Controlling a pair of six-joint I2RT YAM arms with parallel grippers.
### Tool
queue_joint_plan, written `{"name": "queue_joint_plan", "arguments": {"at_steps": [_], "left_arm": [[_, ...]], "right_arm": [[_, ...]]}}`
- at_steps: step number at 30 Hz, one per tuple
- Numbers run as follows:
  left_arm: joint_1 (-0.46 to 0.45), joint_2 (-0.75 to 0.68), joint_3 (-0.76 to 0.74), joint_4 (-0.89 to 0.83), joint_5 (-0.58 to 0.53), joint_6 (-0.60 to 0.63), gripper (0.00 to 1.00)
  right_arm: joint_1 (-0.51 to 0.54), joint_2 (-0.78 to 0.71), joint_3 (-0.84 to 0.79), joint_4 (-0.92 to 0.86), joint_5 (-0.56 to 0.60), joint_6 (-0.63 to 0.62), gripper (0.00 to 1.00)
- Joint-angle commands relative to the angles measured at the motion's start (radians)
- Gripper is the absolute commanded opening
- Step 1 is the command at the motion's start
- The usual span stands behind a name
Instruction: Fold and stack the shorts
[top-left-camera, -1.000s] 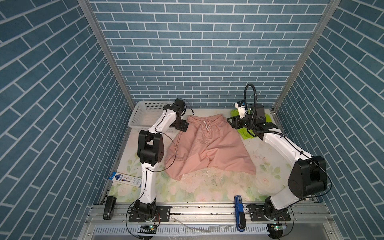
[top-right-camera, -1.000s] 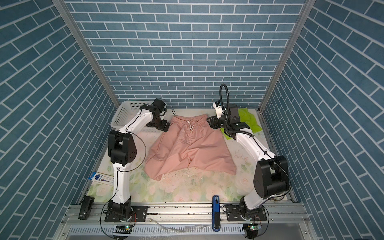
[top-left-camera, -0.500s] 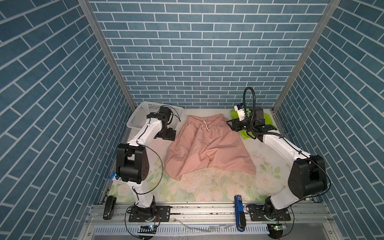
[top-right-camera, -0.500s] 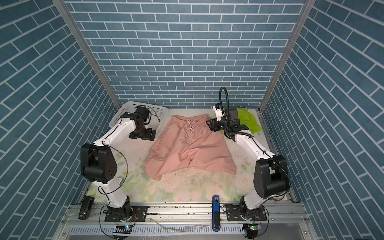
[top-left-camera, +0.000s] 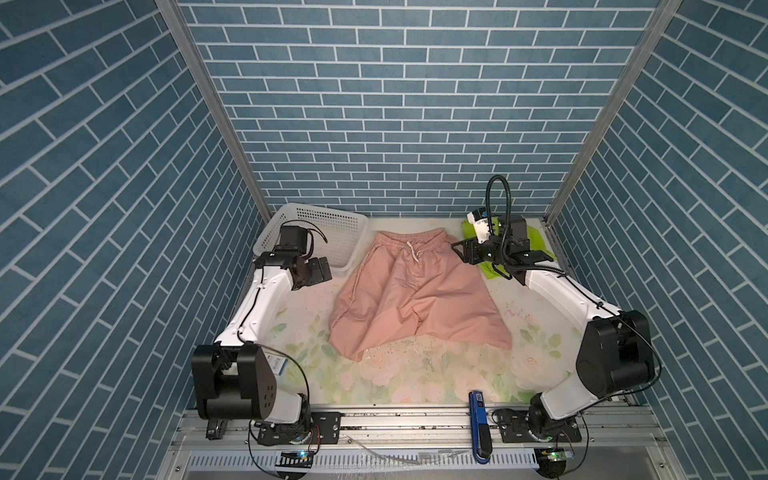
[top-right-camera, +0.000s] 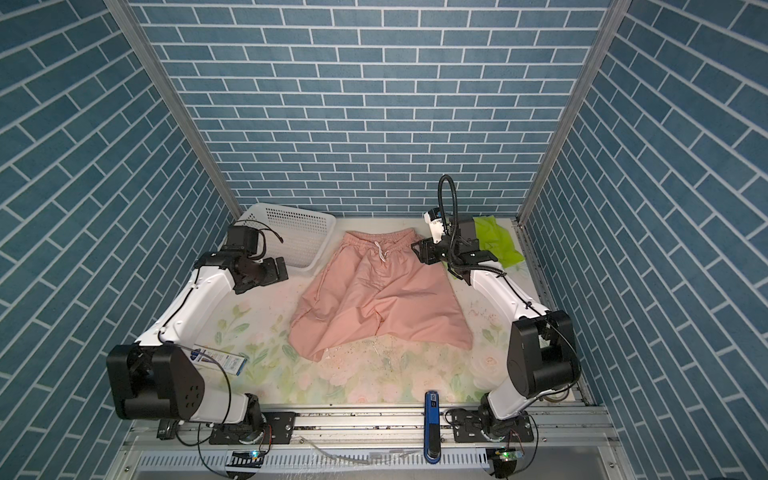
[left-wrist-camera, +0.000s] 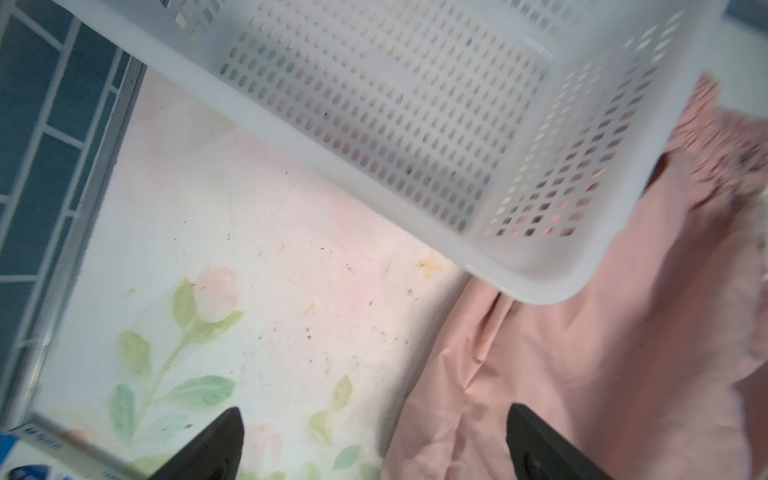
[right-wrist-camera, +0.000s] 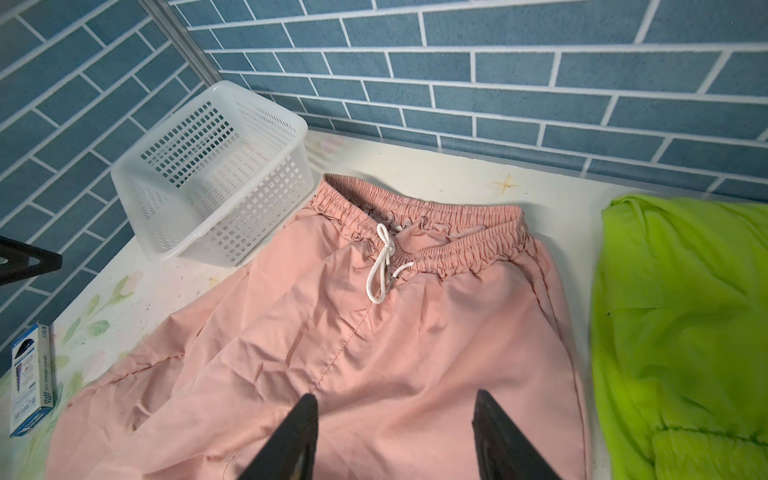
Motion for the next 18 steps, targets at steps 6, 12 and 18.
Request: {"name": "queue_joint_plan", "arguments": {"at_steps": [6, 12, 18], "left_arm": [[0.021, 0.097, -0.061, 0.262, 0.067, -0.198, 1.0], [0.022, 0.149, -0.077, 0.415, 0.098, -0.267, 1.0], [0.024, 0.229, -0.017, 0.375, 0.033, -0.254, 1.0]], "right_arm": [[0.008, -0.005, -0.021, 0.05, -0.049, 0.032, 0.6], [0.013, -0.01, -0.035, 0.059, -0.064, 0.032, 0.6], [0.016, -0.011, -0.048, 0.063, -0.062, 0.034, 0.6]]}}
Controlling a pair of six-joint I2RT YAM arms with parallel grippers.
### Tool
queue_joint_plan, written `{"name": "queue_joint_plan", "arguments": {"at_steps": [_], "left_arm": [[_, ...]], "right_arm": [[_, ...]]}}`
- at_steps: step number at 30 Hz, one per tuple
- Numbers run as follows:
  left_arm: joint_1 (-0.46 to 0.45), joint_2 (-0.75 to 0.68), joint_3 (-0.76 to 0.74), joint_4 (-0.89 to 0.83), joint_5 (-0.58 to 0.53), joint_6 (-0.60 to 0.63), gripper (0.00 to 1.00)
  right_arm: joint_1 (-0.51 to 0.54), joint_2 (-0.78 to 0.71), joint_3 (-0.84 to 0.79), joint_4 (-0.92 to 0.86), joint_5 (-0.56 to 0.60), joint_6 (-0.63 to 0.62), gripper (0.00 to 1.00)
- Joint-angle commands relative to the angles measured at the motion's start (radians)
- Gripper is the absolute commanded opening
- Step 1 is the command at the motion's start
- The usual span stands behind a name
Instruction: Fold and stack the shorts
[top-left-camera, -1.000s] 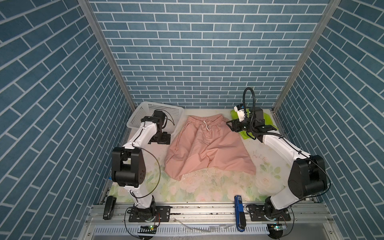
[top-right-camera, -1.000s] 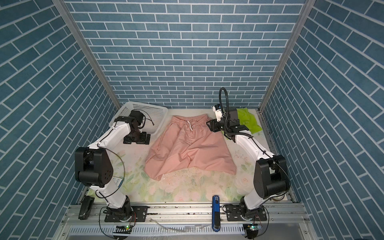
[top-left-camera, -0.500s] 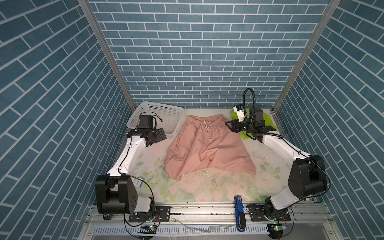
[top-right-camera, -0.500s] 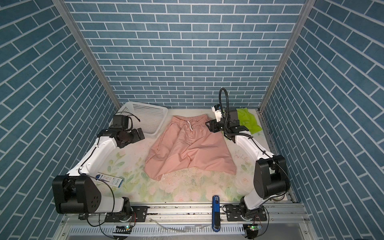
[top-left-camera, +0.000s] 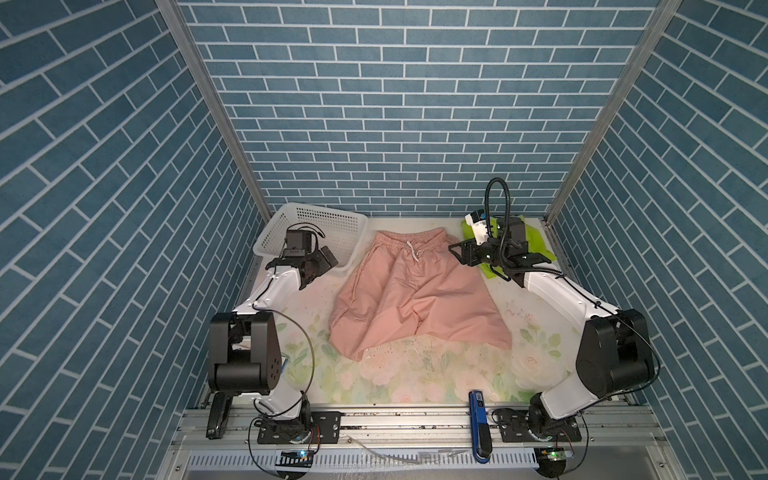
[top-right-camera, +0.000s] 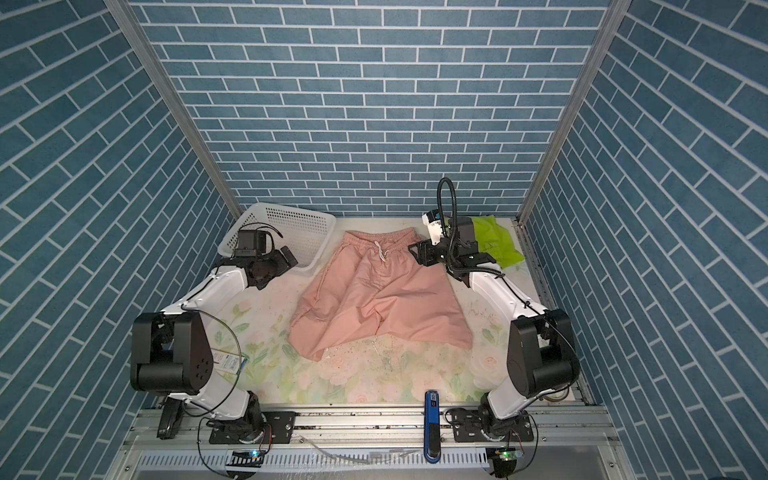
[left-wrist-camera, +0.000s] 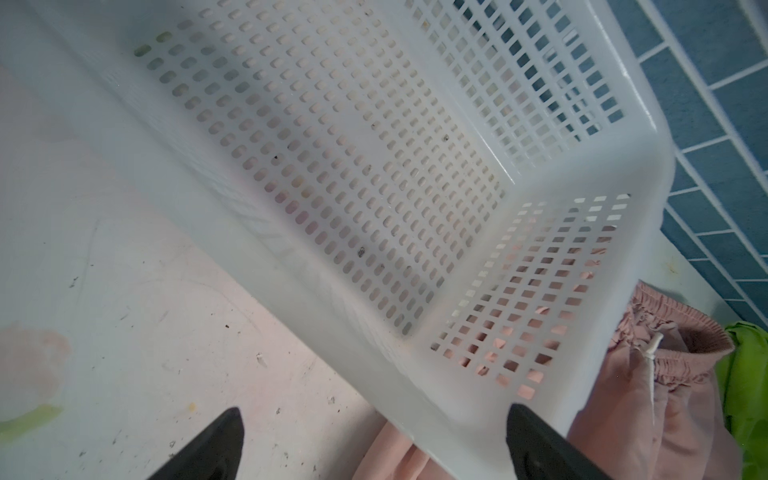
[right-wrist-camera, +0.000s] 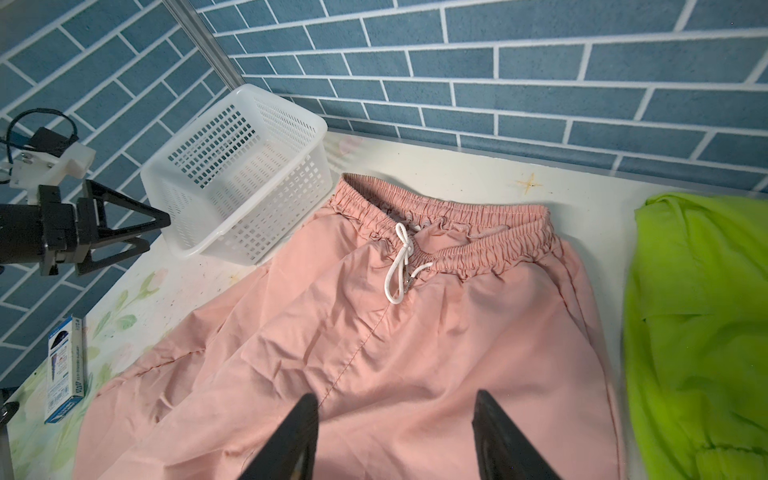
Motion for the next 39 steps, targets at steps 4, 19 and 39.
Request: {"name": "queue_joint_plan", "arguments": {"at_steps": [4, 19, 39], "left_arm": [[0.018, 0.108, 0.075, -0.022, -0.039, 0.024, 1.0], [0.037, 0.124, 0.147, -0.284, -0.169, 0.23, 0.36], [0.095, 0.099, 0.383, -0.479, -0.126, 0.331, 1.0]], "right_arm": [[0.008, -0.002, -0.023, 0.03, -0.022, 0.023, 0.6], [0.015, 0.025, -0.022, 0.048, -0.026, 0.034, 0.6], [0.053, 0.016, -0.036, -0.003, 0.001, 0.014, 0.6]]}}
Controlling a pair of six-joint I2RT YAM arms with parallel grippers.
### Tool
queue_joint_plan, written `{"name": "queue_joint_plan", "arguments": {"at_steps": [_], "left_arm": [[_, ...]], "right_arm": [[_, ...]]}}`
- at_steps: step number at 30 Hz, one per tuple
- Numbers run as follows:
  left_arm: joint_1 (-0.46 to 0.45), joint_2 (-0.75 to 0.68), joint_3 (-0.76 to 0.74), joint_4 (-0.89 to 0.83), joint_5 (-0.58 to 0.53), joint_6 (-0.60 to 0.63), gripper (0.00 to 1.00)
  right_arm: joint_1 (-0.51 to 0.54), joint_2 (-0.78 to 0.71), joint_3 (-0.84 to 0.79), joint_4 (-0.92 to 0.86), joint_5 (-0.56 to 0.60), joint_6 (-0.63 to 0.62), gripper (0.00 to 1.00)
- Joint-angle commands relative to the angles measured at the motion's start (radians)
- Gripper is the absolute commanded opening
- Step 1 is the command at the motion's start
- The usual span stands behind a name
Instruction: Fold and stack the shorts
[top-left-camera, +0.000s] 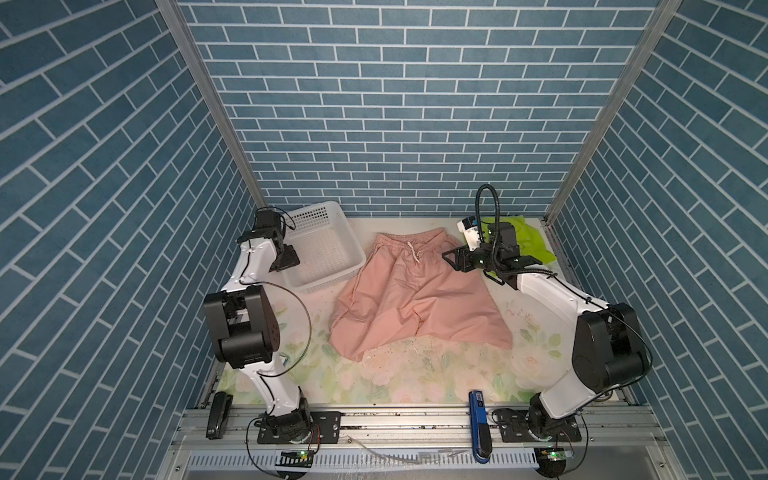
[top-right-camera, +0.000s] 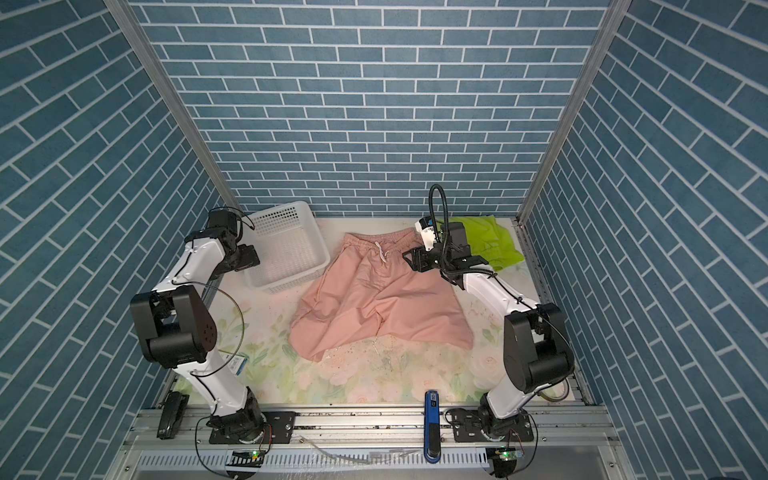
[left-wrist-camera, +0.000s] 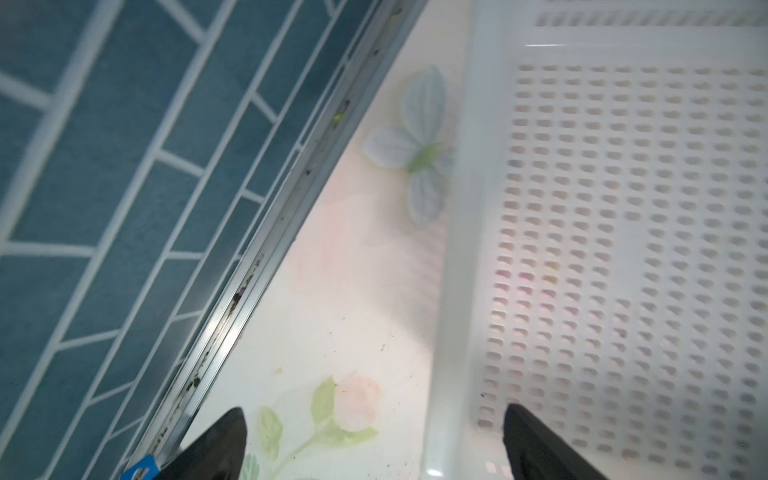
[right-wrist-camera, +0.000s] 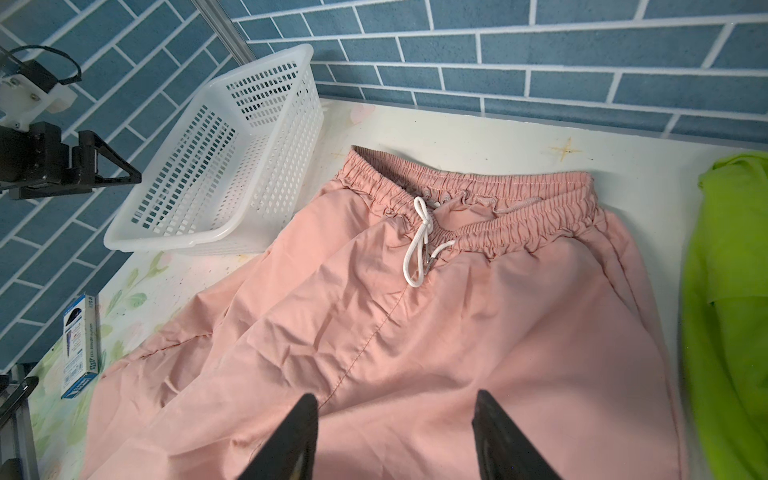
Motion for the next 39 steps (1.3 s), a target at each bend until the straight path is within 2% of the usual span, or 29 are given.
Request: {"name": "queue_joint_plan", "arguments": {"at_steps": [1, 5, 8, 16, 19, 22, 25, 36, 39], "left_arm": [[-0.125, -0.095, -0.018, -0.025, 0.152, -0.012, 1.0], [-0.277, -0.106, -0.034, -0.004, 0.196, -0.068, 1.0], [-0.364, -0.061, -0.025, 0.043, 0.194, -0.102, 1.0], [-0.473, 0.162, 0.158, -0.003, 0.161, -0.104, 1.0], [-0.479, 0.209, 0.208, -0.032, 0.102, -0.087, 1.0], [-0.476, 0.25, 0.256, -0.096, -0.011, -0.059, 1.0], [-0.457, 0.263, 0.259, -0.121, -0.044, -0.037, 1.0], [-0.368, 0.115, 0.021, -0.116, -0.034, 0.009, 1.0], [-0.355, 0.053, -0.062, -0.117, -0.068, 0.013, 1.0]], "right_arm": [[0.015, -0.018, -0.014, -0.008, 0.007, 0.008, 0.6], [0.025, -0.015, -0.028, 0.015, 0.008, 0.018, 0.6], [0.027, -0.027, -0.044, 0.028, 0.007, 0.027, 0.6], [0.026, -0.08, -0.091, 0.029, 0.025, 0.026, 0.6], [0.026, -0.093, -0.101, 0.026, 0.027, 0.028, 0.6], [0.027, -0.106, -0.113, 0.025, 0.022, 0.028, 0.6], [0.026, -0.11, -0.116, 0.016, 0.029, 0.027, 0.61], [0.031, -0.082, -0.091, 0.007, 0.012, 0.031, 0.61], [0.038, -0.064, -0.071, -0.006, 0.01, 0.026, 0.61]]}}
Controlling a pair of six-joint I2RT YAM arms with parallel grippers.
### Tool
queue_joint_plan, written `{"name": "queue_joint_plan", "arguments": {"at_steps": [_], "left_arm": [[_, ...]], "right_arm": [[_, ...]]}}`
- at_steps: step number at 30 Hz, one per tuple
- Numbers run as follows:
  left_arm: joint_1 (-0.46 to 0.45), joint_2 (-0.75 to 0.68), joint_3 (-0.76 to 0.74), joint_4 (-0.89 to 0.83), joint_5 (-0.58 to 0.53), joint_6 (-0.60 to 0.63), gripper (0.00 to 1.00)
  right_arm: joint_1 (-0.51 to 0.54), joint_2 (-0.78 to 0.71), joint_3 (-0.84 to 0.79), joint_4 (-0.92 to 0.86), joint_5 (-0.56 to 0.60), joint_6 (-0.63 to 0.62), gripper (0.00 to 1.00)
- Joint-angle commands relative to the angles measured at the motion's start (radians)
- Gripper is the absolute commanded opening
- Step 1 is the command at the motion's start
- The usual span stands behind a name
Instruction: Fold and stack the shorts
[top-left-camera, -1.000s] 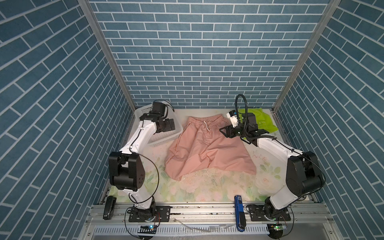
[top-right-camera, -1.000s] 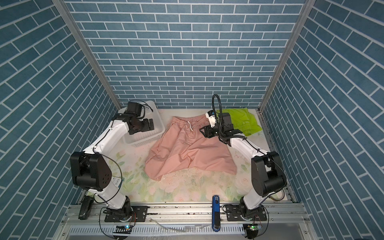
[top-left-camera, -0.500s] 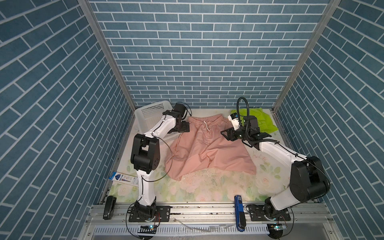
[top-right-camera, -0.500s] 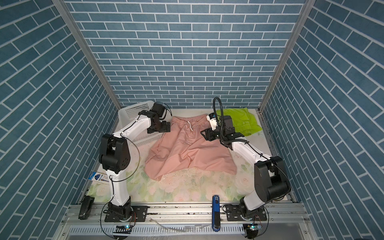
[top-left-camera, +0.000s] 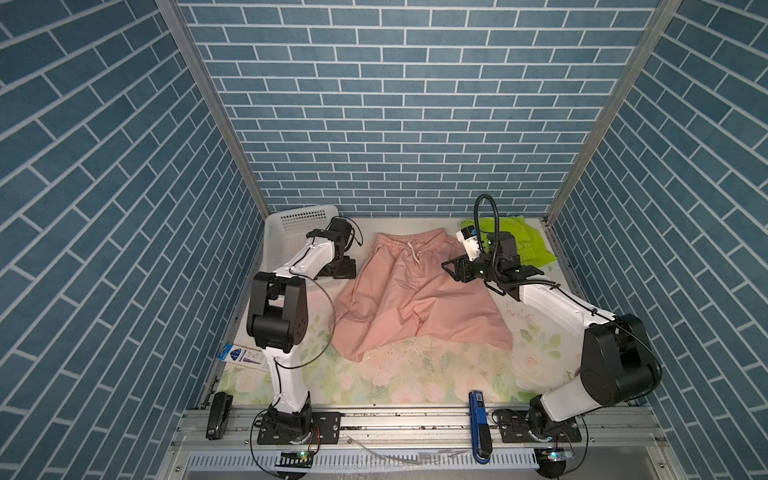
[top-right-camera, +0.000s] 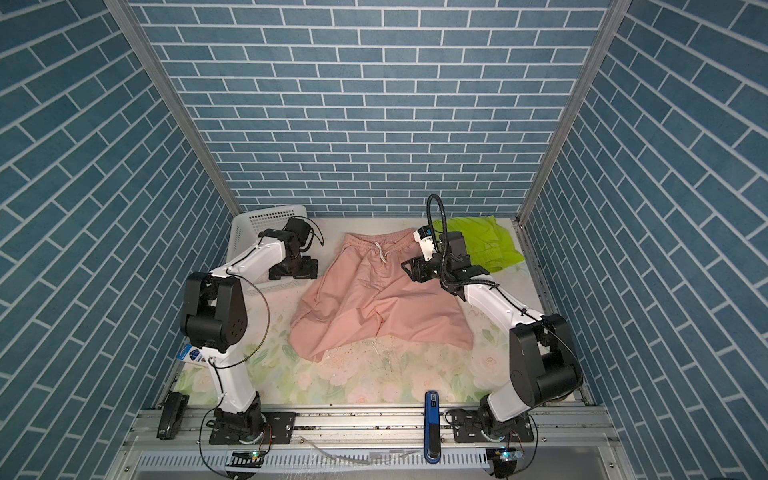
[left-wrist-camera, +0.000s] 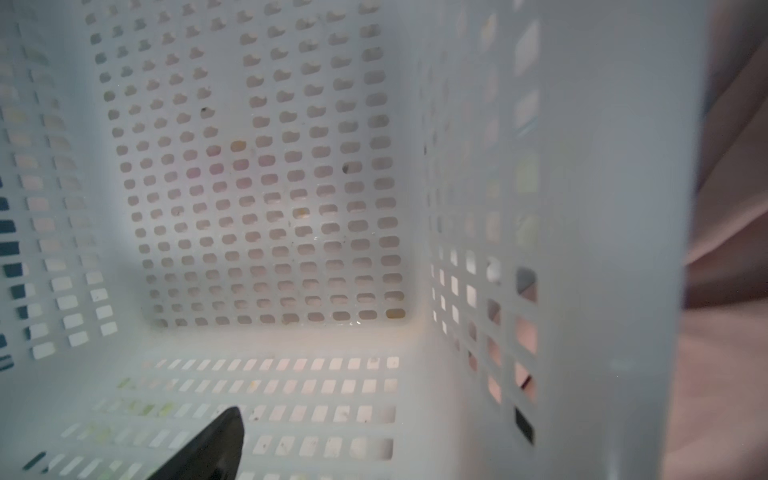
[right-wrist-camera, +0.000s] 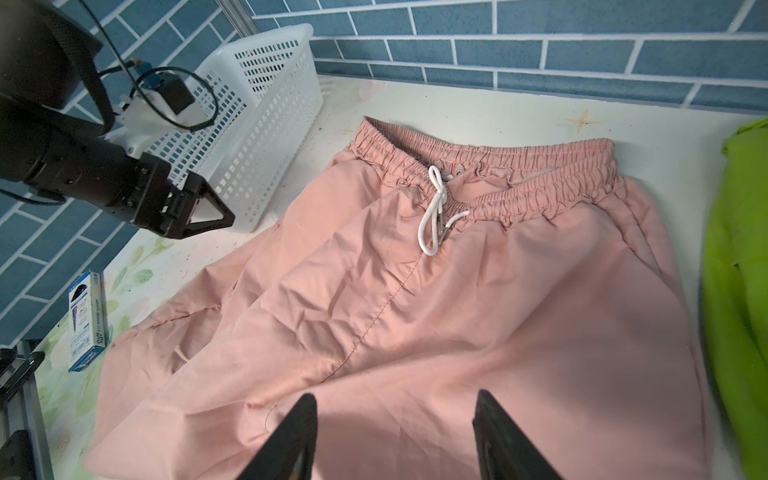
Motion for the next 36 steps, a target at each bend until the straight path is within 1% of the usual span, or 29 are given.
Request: {"name": "queue_joint_plan", "arguments": {"at_steps": [1, 6, 8, 10, 12, 14, 17, 19, 23, 25, 28, 32, 34, 36], "left_arm": [[0.016, -0.087, -0.068, -0.037, -0.05, 0.014, 1.0], [0.075, -0.147, -0.15, -0.026, -0.08, 0.015, 1.0], [0.103, -0.159, -0.159, -0.016, -0.088, 0.024, 1.0], [0.125, -0.156, -0.15, -0.015, -0.12, 0.036, 1.0], [0.141, -0.143, -0.128, -0.022, -0.143, 0.054, 1.0], [0.155, -0.13, -0.116, -0.012, -0.143, 0.067, 1.0], [0.173, -0.113, -0.102, 0.0, -0.132, 0.069, 1.0], [0.174, -0.116, -0.095, 0.004, -0.127, 0.065, 1.0], [0.169, -0.192, -0.075, 0.003, -0.022, 0.053, 1.0], [0.156, -0.257, -0.08, 0.001, 0.034, 0.046, 1.0], [0.109, -0.367, -0.143, 0.021, 0.168, 0.02, 1.0], [0.025, -0.527, -0.339, 0.075, 0.295, -0.064, 1.0], [-0.005, -0.608, -0.448, 0.097, 0.337, -0.107, 1.0], [-0.06, -0.689, -0.567, 0.153, 0.409, -0.138, 1.0]], "right_arm": [[0.013, 0.021, 0.036, -0.019, -0.008, 0.023, 0.61], [0.024, 0.05, 0.049, -0.028, -0.009, 0.02, 0.6], [0.025, 0.056, 0.049, -0.035, -0.01, 0.021, 0.61], [0.025, 0.056, 0.048, -0.067, 0.009, 0.012, 0.61], [0.023, 0.044, 0.042, -0.134, 0.064, 0.002, 0.61], [0.014, 0.014, 0.018, -0.18, 0.127, 0.015, 0.61], [-0.013, -0.04, -0.024, -0.242, 0.174, 0.052, 0.61], [-0.021, -0.063, -0.039, -0.31, 0.256, 0.072, 0.61], [-0.053, -0.105, -0.065, -0.456, 0.416, 0.148, 0.61], [-0.079, -0.136, -0.097, -0.493, 0.453, 0.193, 0.62], [-0.133, -0.188, -0.163, -0.52, 0.501, 0.279, 0.63], [-0.2, -0.261, -0.257, -0.522, 0.505, 0.37, 0.64], [-0.228, -0.299, -0.307, -0.506, 0.5, 0.395, 0.64], [-0.26, -0.326, -0.361, -0.471, 0.476, 0.42, 0.64]]}}
